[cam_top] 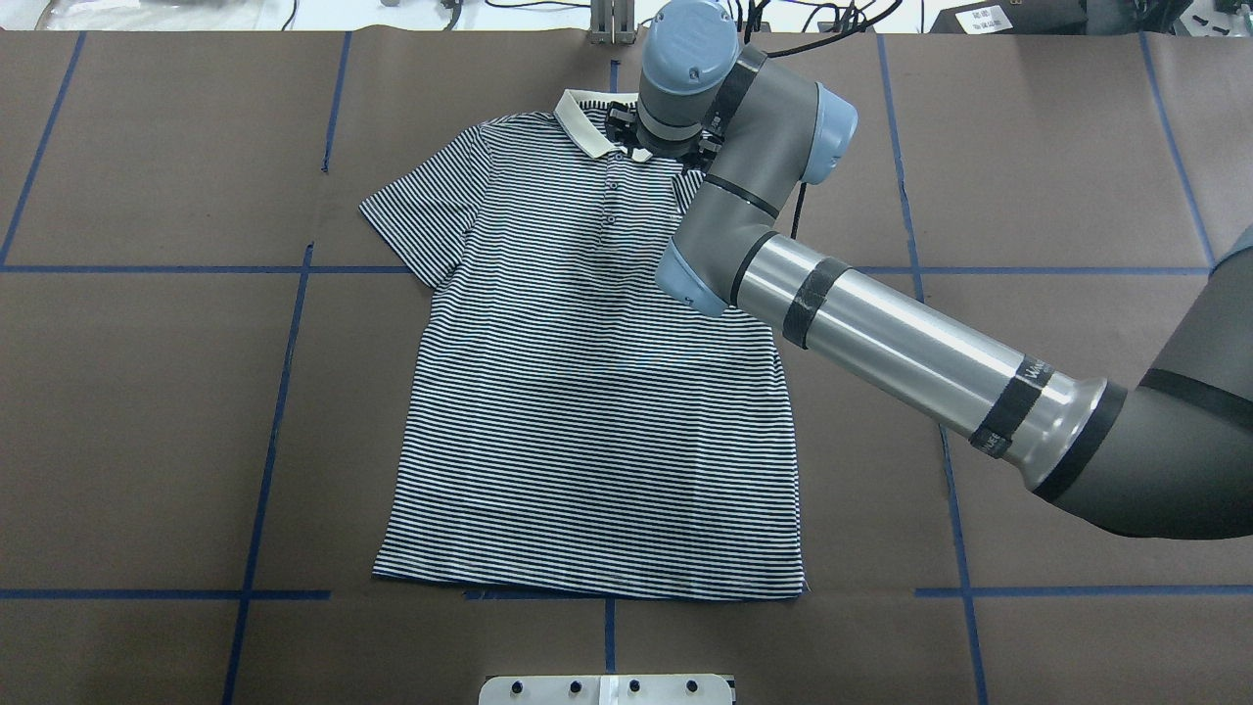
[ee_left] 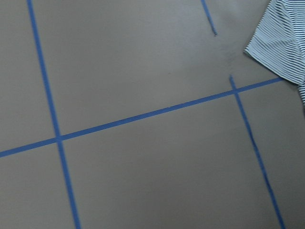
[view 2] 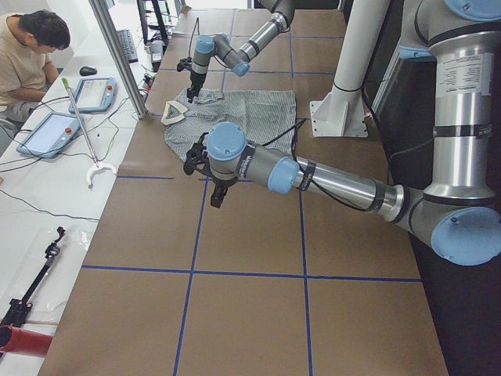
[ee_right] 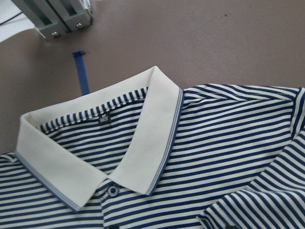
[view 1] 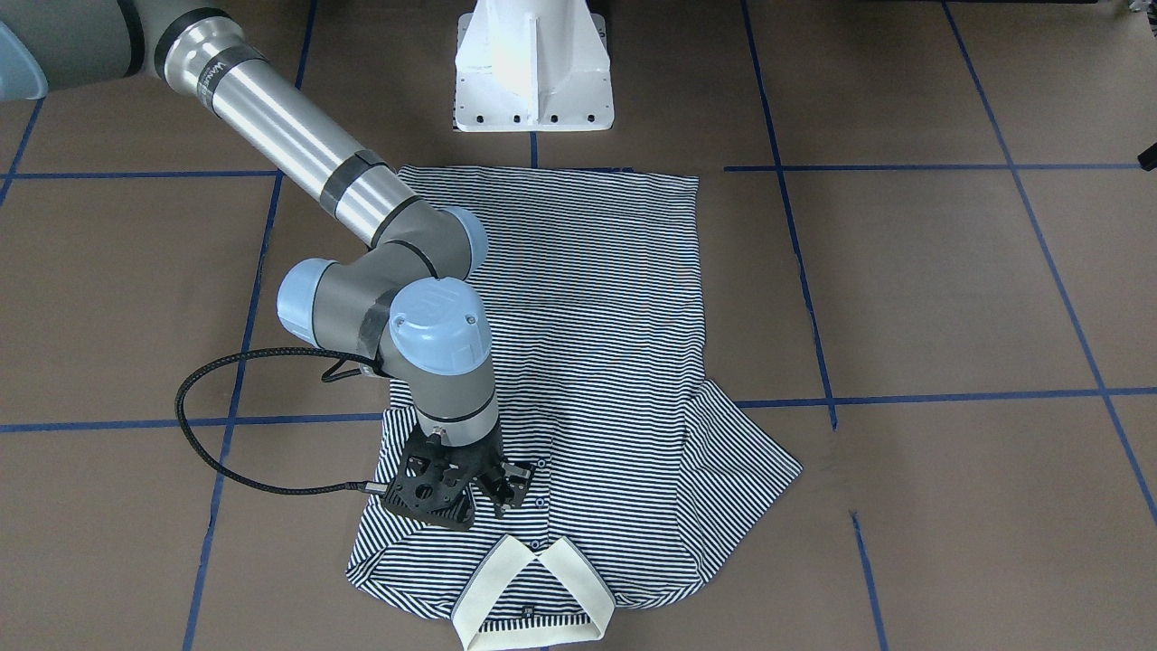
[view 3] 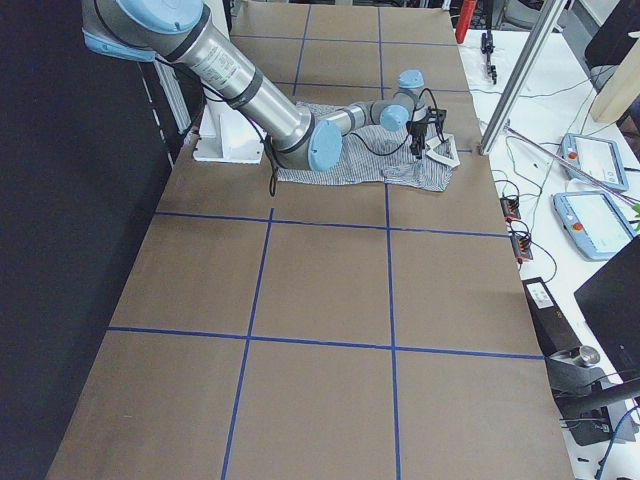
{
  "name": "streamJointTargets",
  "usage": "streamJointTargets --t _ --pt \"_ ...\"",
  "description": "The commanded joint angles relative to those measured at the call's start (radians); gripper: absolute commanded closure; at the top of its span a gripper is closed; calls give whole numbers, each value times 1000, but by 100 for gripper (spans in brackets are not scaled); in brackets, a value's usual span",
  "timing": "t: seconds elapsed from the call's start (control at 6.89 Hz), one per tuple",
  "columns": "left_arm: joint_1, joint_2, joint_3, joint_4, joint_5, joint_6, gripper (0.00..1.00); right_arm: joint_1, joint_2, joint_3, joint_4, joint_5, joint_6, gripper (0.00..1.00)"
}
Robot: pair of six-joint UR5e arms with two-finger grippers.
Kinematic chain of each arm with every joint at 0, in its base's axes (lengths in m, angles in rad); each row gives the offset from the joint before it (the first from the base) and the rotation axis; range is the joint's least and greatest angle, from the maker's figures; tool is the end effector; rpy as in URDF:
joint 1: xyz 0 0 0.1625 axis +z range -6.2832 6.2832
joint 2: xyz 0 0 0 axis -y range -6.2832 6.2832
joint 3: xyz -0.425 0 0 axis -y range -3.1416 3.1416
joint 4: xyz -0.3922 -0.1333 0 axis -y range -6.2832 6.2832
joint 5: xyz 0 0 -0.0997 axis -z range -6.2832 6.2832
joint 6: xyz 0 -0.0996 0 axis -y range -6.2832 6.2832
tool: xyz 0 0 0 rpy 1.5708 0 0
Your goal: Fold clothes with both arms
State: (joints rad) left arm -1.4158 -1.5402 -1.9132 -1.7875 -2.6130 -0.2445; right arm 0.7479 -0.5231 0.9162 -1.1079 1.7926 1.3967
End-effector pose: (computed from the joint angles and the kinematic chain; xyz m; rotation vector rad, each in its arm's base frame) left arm 0.0261 -0.4734 0.4601 0.2676 1.0899 0.1953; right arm -0.5615 -0.6728 0.2130 0.1945 -0.8632 0.4414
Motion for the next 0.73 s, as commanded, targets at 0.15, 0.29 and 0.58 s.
streamJointTargets --t 0.15,0.29,0.58 --pt "358 -315 102 -170 254 -582 0 105 -313 423 -66 213 -53 0" --pt "452 -418 219 -170 375 -637 0 155 -418 506 -63 293 -121 0" --pt "479 -578 498 -264 502 -650 1 214 -561 610 -60 350 -209 0"
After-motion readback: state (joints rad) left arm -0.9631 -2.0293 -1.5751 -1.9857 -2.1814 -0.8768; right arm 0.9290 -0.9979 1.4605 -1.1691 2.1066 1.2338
